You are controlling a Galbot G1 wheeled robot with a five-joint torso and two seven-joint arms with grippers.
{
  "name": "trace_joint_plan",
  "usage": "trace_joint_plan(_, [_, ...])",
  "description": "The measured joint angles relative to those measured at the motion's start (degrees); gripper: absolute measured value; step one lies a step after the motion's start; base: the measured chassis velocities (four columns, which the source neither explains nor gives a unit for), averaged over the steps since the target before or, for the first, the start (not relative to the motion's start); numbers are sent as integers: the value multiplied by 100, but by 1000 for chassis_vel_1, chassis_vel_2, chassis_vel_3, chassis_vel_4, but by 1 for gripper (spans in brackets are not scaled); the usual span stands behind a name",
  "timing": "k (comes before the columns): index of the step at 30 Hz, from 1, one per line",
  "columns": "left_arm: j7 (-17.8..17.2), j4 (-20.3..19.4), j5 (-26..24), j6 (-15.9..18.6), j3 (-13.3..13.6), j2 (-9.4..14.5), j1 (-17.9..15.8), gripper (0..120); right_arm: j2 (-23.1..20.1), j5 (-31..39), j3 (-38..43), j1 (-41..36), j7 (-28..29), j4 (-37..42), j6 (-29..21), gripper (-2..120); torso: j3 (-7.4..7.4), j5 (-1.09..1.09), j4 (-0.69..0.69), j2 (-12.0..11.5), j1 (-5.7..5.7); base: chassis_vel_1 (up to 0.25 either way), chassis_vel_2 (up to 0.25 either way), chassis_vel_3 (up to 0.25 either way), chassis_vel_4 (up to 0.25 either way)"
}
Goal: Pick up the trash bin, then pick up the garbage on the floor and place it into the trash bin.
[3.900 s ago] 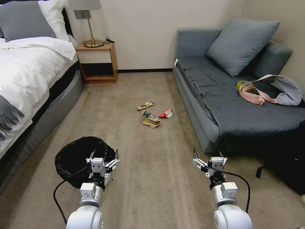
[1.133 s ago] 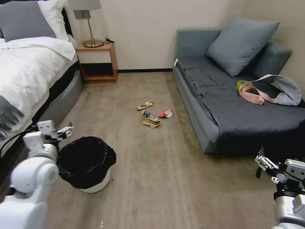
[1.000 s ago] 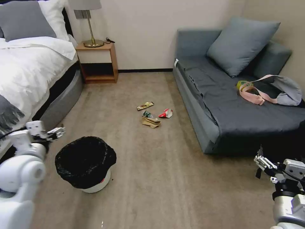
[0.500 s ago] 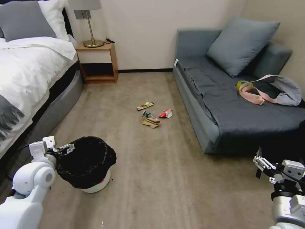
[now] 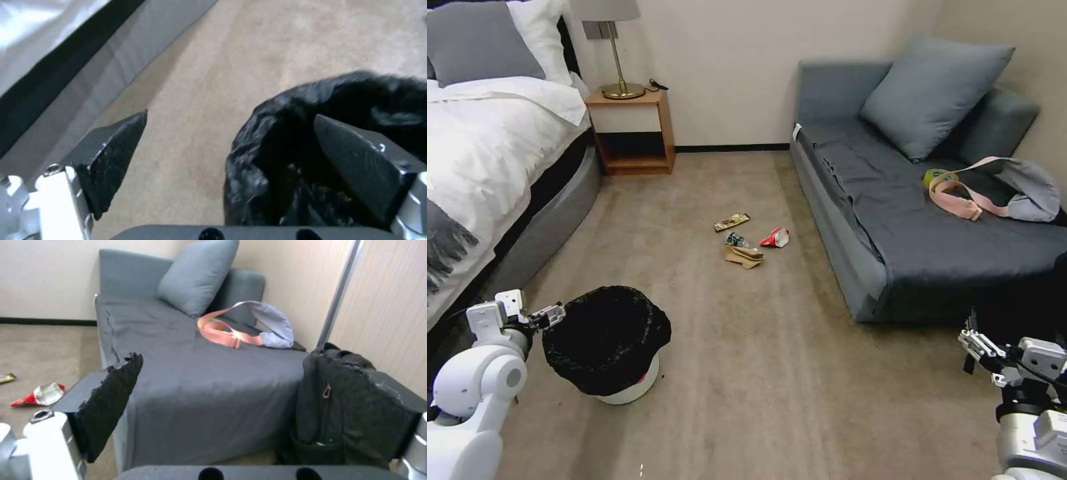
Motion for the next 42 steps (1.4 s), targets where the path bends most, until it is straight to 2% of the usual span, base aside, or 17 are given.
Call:
trace_joint_plan(5, [69,184,95,-63,28,-30,17,100,0,-2,-6,2,1,-22,5,100,0,0,0,0,0,0,0,0,0])
trace_joint_plan(13, [173,633,247,-147,381,-130,-136,100,0,-13,3,-16,7,-25,31,100,0,0,-1,0,0,0,0,0,0])
trace_joint_plan(16, [173,682,273,-154,411,-145,-148,100,0,-14,5,-22,8,-25,33,100,0,0,-1,0,0,0,0,0,0])
trace_joint_plan(18, [192,885,359,-190,521,-190,-192,100,0,-18,14,-44,10,-25,48,100,0,0,-1,0,0,0,0,0,0])
trace_joint_plan(24, [228,1140,447,-217,655,-216,-280,98,0,-37,13,-71,15,-22,73,100,0,0,-1,-1,0,0,0,0,0])
trace_joint_plan(31, [286,1281,450,-269,803,-226,-324,69,0,-37,35,-100,30,0,110,100,0,0,-1,-1,0,0,0,0,0])
trace_joint_plan(32, [286,1281,450,-269,803,-226,-324,69,0,-37,35,-100,30,0,110,100,0,0,-1,-1,0,0,0,0,0])
trace_joint_plan(35, [310,1302,446,-283,820,-234,-324,56,0,-33,39,-102,35,2,129,100,0,0,-1,-1,0,0,0,0,0])
trace_joint_plan(36, [310,1302,446,-283,820,-234,-324,56,0,-33,39,-102,35,2,129,100,0,0,-1,-1,0,0,0,0,0])
trace_joint_plan(40, [327,1318,436,-298,813,-252,-290,36,0,-32,41,-98,48,0,145,100,0,4,1,-1,0,0,0,0,0])
trace_joint_plan(42, [331,1321,436,-315,803,-258,-281,33,0,-30,43,-95,52,-1,146,100,0,4,1,0,0,0,0,0,0])
